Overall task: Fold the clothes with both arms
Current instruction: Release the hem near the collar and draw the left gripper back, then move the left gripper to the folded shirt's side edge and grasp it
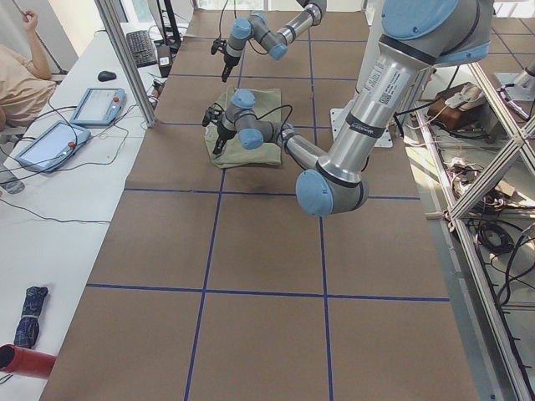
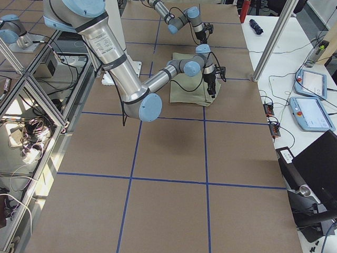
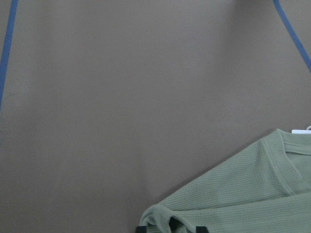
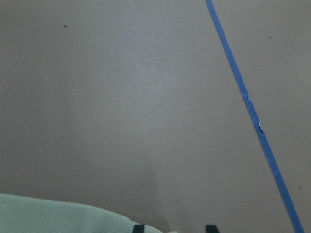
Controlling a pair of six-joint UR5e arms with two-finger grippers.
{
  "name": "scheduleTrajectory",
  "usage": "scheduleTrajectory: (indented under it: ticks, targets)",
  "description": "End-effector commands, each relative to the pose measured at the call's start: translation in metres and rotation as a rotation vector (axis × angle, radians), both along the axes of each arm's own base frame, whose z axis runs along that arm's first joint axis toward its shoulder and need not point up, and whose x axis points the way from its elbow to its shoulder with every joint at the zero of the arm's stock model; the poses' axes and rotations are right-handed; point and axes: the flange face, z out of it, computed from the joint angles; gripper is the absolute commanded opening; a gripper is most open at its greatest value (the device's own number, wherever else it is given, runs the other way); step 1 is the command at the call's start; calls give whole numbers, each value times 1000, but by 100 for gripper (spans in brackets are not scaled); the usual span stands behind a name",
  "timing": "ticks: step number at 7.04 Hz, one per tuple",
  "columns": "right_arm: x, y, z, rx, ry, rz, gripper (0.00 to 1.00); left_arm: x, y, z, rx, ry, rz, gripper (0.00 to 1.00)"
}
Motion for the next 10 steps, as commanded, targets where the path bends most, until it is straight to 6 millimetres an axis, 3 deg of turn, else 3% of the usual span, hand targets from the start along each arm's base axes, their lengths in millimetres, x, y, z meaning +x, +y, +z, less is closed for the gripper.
scheduleTrajectory:
  ticks: [1, 2, 4, 5, 7, 10]
  targets:
    - [13, 4, -5, 26, -30, -73, 100, -23, 36, -1, 5, 47, 50, 100]
    - [16, 6, -9, 32, -35, -73, 100, -39, 58, 7, -3, 71, 51, 100]
    - [16, 7, -10, 33, -40, -70, 100, -18, 133, 60, -73, 213, 67, 99]
    - [16, 7, -11, 34, -41, -70, 100, -2, 153, 65, -111, 238, 45, 84]
    - [14, 7, -13, 34, -42, -70, 100, 19, 180, 62, -160, 262, 73, 78]
    - [14, 7, -13, 36, -41, -73, 100, 23, 195, 73, -172, 246, 97, 78]
